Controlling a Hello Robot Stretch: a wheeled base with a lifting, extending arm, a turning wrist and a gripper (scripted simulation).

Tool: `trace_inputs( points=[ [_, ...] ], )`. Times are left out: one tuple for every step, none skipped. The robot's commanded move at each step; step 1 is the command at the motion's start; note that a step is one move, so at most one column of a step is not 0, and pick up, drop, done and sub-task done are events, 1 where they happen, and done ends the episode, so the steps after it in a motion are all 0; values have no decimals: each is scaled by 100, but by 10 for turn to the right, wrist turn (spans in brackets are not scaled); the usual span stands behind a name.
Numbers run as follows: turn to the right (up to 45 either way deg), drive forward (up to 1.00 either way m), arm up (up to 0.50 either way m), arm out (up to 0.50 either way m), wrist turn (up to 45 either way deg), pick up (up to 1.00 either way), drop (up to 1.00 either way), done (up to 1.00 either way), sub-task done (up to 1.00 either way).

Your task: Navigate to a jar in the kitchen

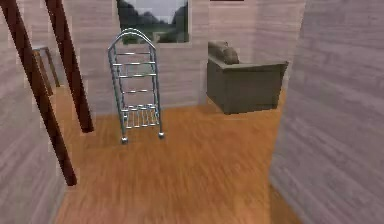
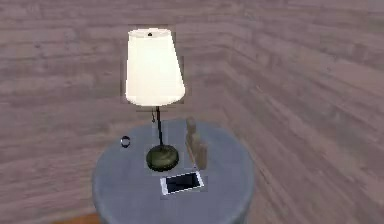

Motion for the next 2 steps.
trace_inputs(
  points=[
    [-450,0,0,0,0,0,0,0,0],
    [-210,0,0,0,0,0,0,0,0]
  ],
)
